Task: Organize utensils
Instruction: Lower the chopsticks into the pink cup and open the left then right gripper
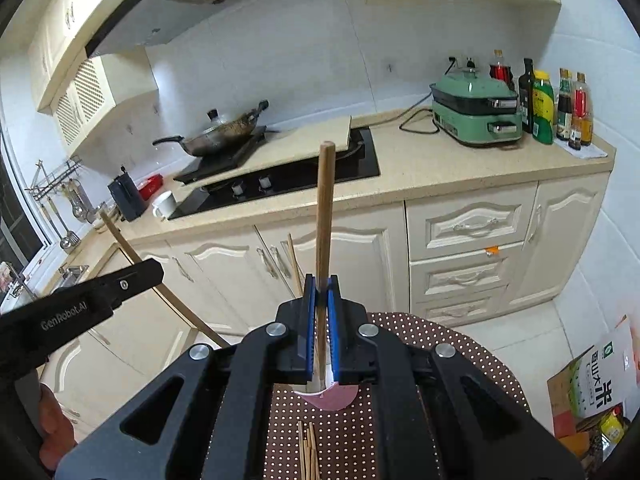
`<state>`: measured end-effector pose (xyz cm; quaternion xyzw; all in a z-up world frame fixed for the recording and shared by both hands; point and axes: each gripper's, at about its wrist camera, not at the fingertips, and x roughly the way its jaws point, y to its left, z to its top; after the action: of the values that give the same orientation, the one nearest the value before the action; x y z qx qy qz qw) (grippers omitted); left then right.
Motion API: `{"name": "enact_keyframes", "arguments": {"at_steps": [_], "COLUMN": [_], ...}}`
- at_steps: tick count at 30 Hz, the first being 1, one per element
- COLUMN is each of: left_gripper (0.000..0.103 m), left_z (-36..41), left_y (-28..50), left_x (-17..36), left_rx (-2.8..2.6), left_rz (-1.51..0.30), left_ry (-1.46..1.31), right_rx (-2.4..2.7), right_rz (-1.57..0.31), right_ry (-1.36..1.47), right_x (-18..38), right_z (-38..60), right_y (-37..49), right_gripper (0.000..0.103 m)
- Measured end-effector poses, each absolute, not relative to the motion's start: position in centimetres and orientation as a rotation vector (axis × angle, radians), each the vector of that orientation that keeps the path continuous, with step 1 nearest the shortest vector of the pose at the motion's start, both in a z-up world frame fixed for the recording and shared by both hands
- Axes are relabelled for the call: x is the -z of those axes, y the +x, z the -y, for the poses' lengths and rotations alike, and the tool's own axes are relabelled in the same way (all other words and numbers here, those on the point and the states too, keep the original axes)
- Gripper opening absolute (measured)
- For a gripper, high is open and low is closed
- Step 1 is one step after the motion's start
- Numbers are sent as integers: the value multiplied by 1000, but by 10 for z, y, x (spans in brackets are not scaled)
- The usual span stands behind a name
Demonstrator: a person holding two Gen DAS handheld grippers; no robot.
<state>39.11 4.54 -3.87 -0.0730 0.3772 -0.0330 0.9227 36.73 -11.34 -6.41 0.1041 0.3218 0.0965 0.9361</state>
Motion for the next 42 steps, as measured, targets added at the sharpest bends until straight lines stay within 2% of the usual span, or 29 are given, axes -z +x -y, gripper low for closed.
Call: {"name": "enact_keyframes", "arguments": {"at_steps": [13,21,27,28,29,30,32,42], "left_gripper": [6,6,8,9,18,37,63,63], "left_z": [-46,-43,-67,-75,-82,-88,-104,-111], "left_y": [432,433,422,420,417,415,406,400], "left_x": [66,53,96,109,120,128,144,166], "left_rx": [77,103,125,119,119,119,104,81], "left_rz": [-851,-809,-909,-945,-979,-1004,-1029,-1040], "left_ry": [-163,-132,-133,-143,-158,-173,-220,-196], "right_rx": [-177,-170,-175,-178,-180,-182,-183,-210], "right_rz": [-771,-782,-804,-810,-814,-821,-832,-889], "right_ry": [214,219,231,231,228,227,228,180], "right_x": [102,104,112,114,116,118,122,144], "right_z": [111,114,118,118,118,117,115,92], "right_y": [399,406,401,401,401,401,402,425], "right_gripper": [5,5,5,5,5,5,5,5]}}
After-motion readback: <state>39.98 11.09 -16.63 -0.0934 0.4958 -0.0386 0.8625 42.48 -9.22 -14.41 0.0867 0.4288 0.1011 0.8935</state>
